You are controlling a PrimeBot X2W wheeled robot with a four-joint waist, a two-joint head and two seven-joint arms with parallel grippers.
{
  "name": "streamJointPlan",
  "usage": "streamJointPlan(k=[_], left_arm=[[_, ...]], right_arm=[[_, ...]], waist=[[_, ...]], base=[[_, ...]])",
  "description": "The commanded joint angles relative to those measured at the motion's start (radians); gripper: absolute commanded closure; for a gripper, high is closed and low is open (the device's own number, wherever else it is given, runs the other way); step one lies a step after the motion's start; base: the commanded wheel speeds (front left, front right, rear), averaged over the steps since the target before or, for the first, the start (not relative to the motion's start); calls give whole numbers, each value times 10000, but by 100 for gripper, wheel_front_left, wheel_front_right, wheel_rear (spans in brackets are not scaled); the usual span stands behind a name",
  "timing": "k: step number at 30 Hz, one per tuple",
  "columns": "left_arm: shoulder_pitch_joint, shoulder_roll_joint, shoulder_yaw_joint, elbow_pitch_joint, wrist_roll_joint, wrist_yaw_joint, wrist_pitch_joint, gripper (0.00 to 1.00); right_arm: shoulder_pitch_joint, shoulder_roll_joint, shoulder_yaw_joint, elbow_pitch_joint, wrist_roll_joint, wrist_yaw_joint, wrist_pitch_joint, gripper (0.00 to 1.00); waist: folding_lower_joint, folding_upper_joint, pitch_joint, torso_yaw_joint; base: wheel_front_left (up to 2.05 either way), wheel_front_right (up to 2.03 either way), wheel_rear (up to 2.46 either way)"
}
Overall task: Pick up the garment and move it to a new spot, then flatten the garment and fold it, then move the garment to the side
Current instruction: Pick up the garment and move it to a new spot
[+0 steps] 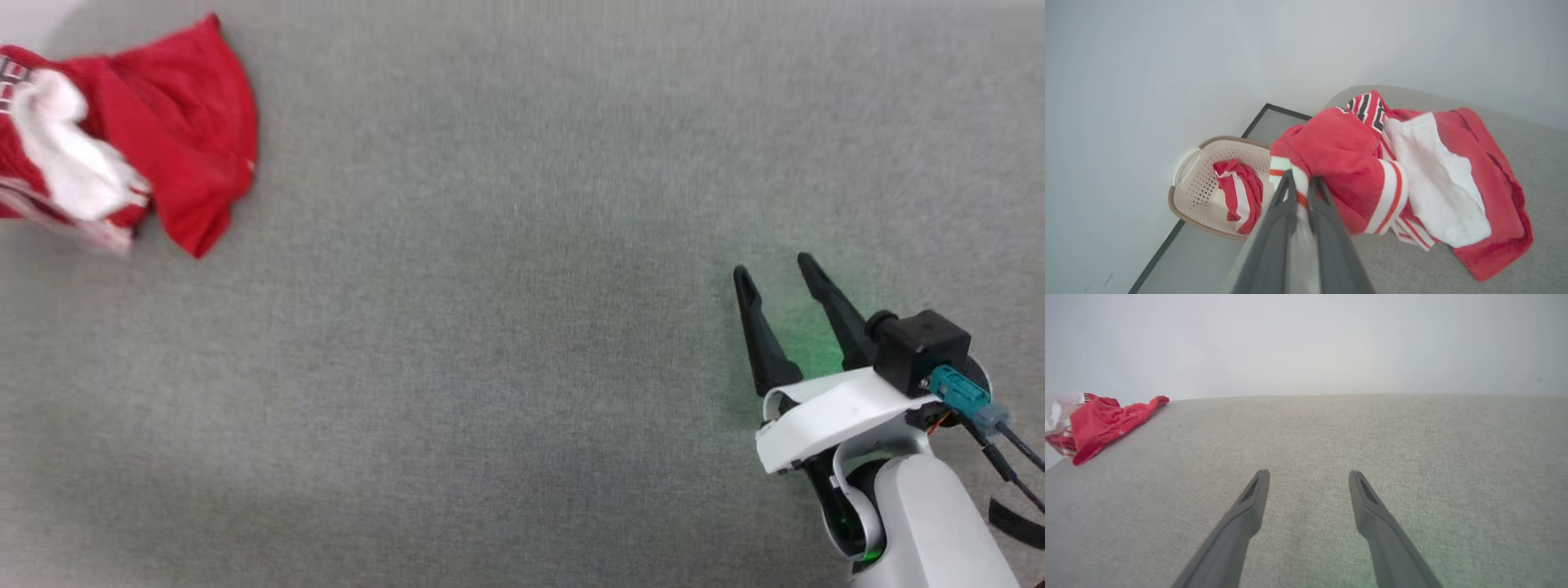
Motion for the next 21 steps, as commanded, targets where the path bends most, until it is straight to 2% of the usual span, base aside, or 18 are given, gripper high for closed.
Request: streamJointPlan(k=[1, 10, 21], left_arm=[[4, 221, -65, -180, 61, 37, -158, 100], [-694, 1020, -407, -1205, 552, 77, -351, 100], [-1478, 1717, -744, -3390, 1133, 688, 600, 100]], right_arm=[[136, 7, 30, 116, 155, -14, -136, 0], [251, 8, 81, 582, 560, -14, -478, 0], [444, 9, -64, 797, 785, -14, -751, 0]], waist=[[-1, 0, -1074, -4], [-1, 0, -2207, -31], [-1, 0, -3198, -210]], base=[[0, 0, 0], [0, 0, 0], [0, 0, 0]])
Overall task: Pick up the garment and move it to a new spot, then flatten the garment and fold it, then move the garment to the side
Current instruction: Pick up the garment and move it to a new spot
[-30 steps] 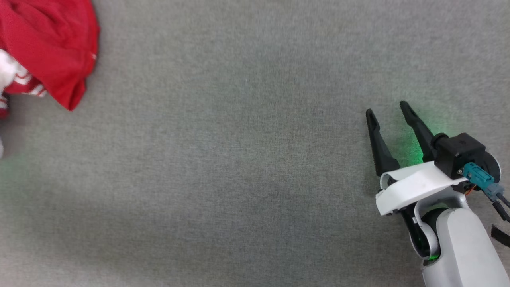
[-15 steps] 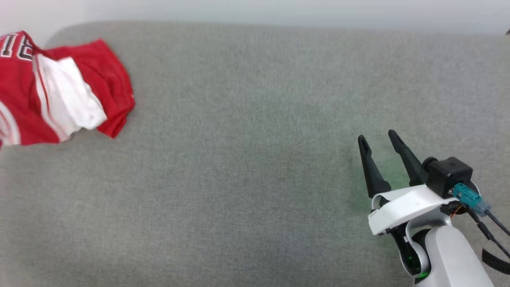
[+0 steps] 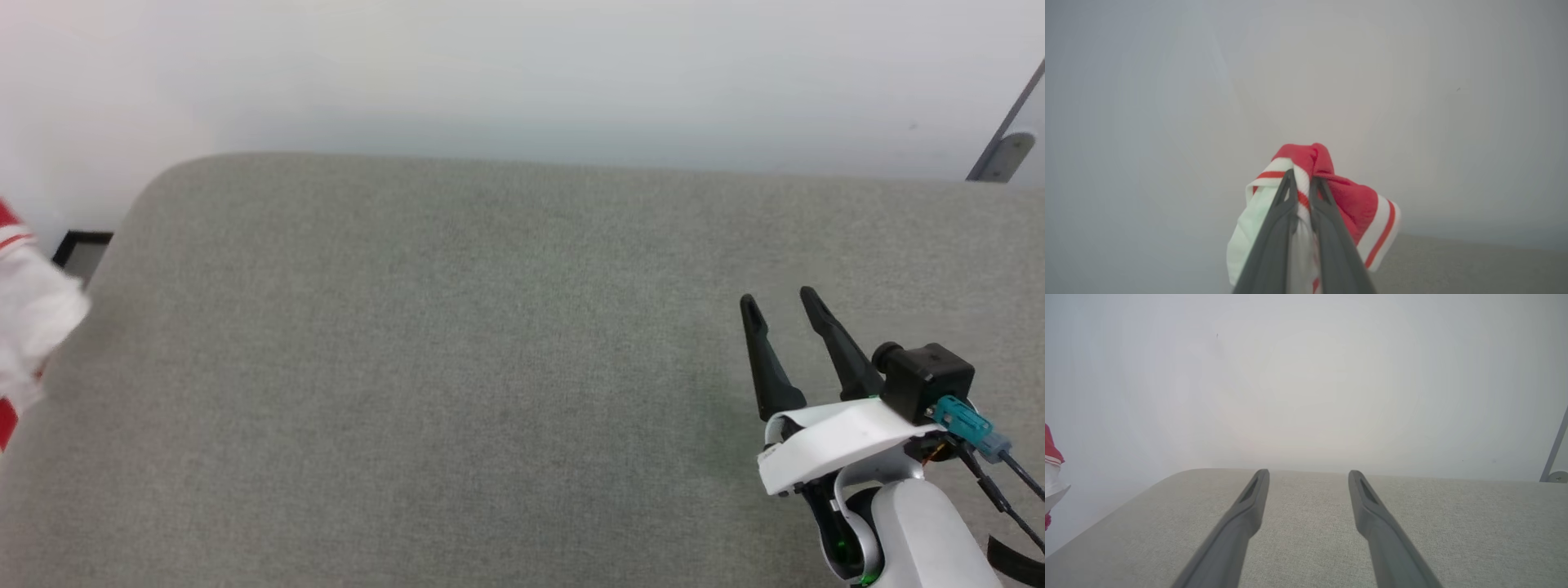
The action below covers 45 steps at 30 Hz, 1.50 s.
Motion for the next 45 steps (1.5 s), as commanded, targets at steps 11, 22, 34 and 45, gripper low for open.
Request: streamJointPlan(k=[11, 22, 34, 45], left_arm=[[326, 422, 18, -2885, -298, 862, 1341, 100], [489, -146, -429, -6204, -254, 1974, 2457, 100], [-424, -1824, -1331, -7496, 1, 2485, 3225, 100], [125, -2649, -1972, -7242, -124, 2329, 3008, 100]], right_arm=[[104, 11, -460, -153, -120, -14, -60, 0], [-449, 12, -857, -171, -422, -14, -107, 0], [-1114, 16, -1155, 196, -635, -14, -373, 0], [-1122, 16, -1249, 357, -360, -14, -696, 0]], waist=[[0, 0, -476, -487], [0, 0, -194, -1447], [0, 0, 570, -2667], [0, 0, 1373, -3032]], base=[[0, 0, 0], [0, 0, 0], [0, 0, 0], [0, 0, 0]])
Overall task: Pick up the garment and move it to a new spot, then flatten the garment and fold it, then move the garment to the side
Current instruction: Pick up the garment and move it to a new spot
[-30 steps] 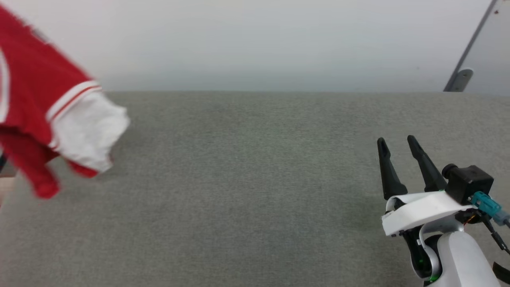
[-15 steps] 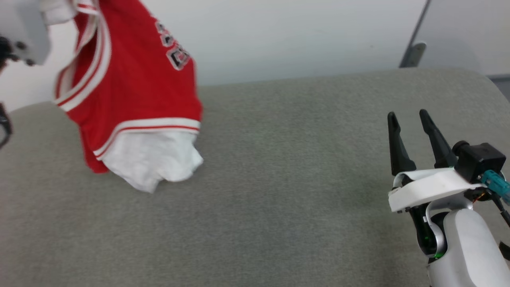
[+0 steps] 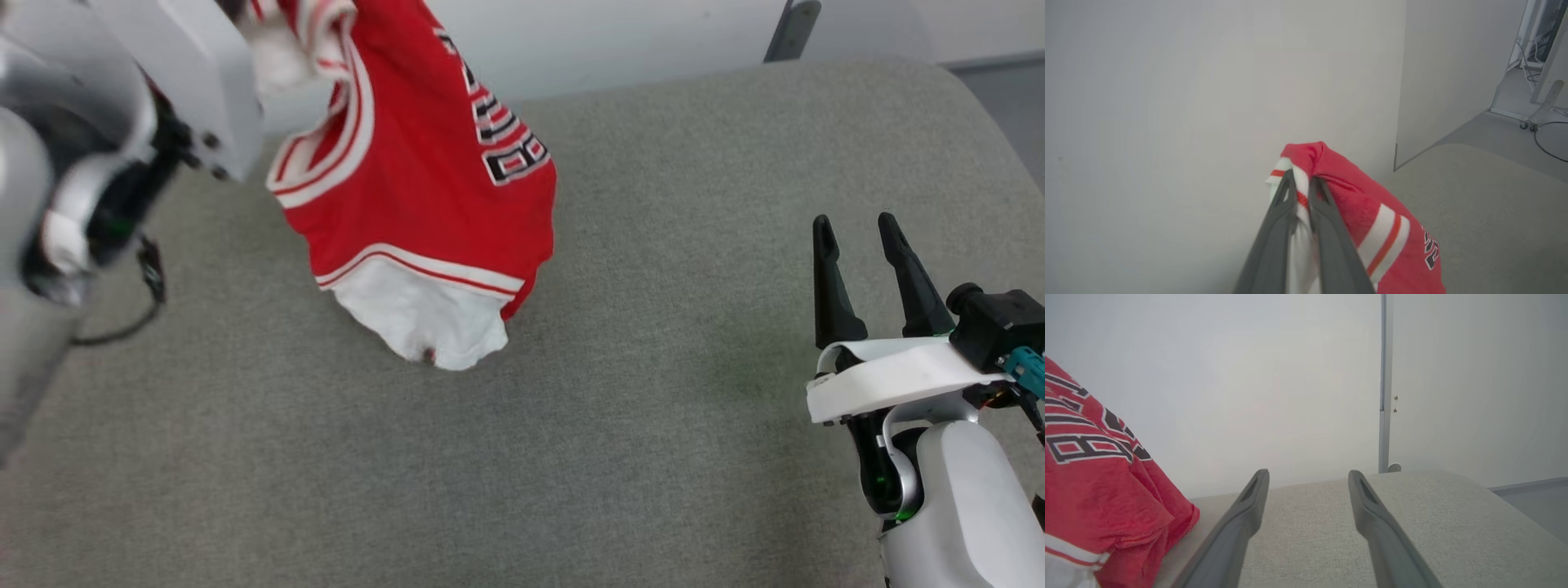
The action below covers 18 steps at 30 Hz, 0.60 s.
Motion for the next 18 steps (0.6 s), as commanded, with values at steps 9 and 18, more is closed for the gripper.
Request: streamJointPlan(k=[9, 18], left_arm=[[1941, -406, -776, 828, -254, -14, -480, 100], [3028, -458, -1520, 2033, -286, -683, -699, 100]], right_arm=[[37, 19, 326, 339, 332, -14, -245, 0], [92, 16, 782, 585, 587, -14, -322, 0]], waist=[[0, 0, 483, -190], [0, 0, 449, -260]], base=[[0, 0, 0], [0, 0, 0]])
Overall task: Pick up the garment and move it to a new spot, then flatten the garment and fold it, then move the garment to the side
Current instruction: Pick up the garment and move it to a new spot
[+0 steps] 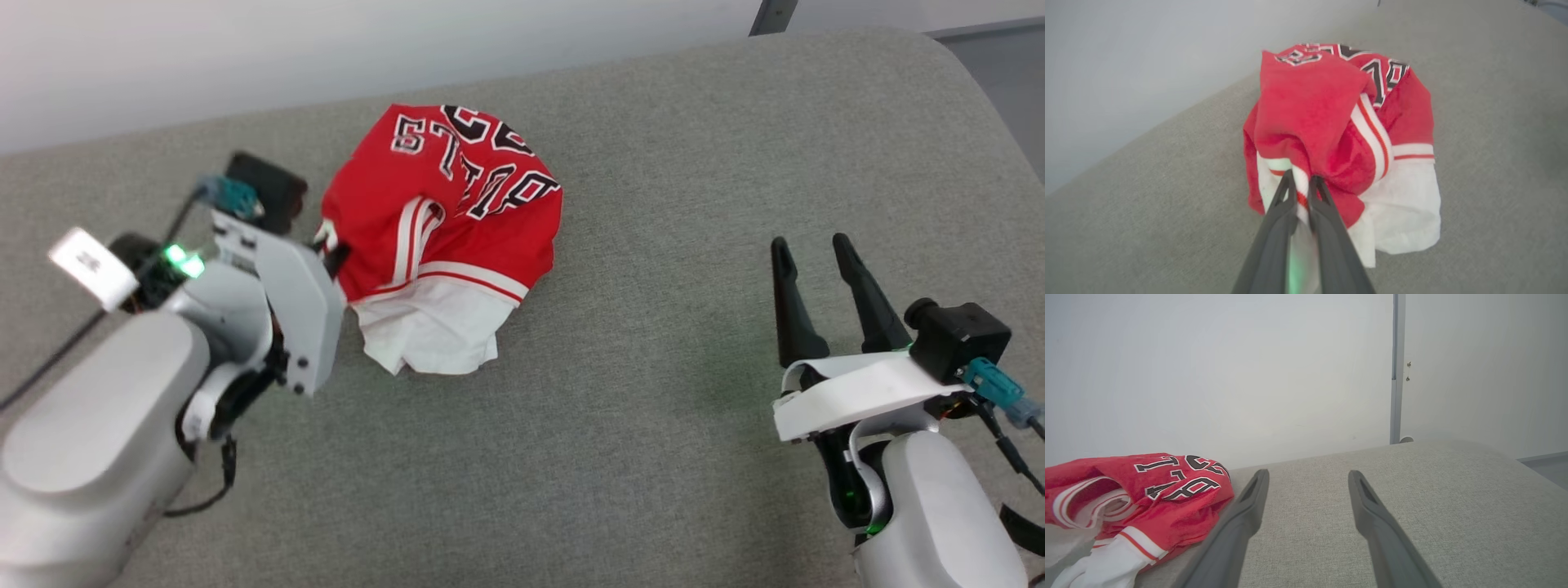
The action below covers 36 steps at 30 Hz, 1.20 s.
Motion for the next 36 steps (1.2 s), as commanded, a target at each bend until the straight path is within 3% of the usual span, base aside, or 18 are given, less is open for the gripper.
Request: streamJointPlan(k=[1, 14, 15, 16, 17, 18, 19, 27, 36], left_arm=[[144, -14, -44, 53, 59, -68, -13, 100], [478, -875, -841, 2680, -28, -1060, -243, 100], [407, -931, -856, 2799, -53, -1141, -255, 94], [334, -959, -857, 2845, -75, -1231, -293, 71], [250, -930, -903, 2876, 20, -1326, -343, 58], [149, -836, -979, 2896, 237, -1367, -402, 32], [95, -812, -1013, 2906, 289, -1370, -406, 0], [16, -574, -682, 2183, 80, -1253, -662, 0], [1115, 329, 455, 575, -576, -448, -2089, 0]], right_arm=[[86, 19, 86, 18, 65, -14, -56, 0], [104, 13, 432, 245, 168, -14, -72, 0], [114, 11, 424, 256, 150, -14, -70, 0], [125, 14, 423, 260, 139, -14, -59, 0], [139, 16, 401, 262, 118, -14, -44, 0], [146, 16, 398, 256, 99, -14, -25, 0], [156, 14, 394, 237, 90, -14, -7, 0], [336, 14, 278, 190, -59, -14, 169, 0], [666, 14, 152, 257, -125, -14, 294, 0]], waist=[[0, 0, -17, -6], [0, 0, -373, 65], [0, 0, -414, 92], [0, 0, -447, 118], [0, 0, -490, 164], [0, 0, -527, 199], [0, 0, -571, 248], [0, 0, -1102, 840], [0, 0, -1825, 1447]], base=[[0, 0, 0], [0, 0, 0], [0, 0, 0], [0, 0, 0], [0, 0, 0], [0, 0, 0], [0, 0, 0], [0, 0, 0], [0, 0, 0]])
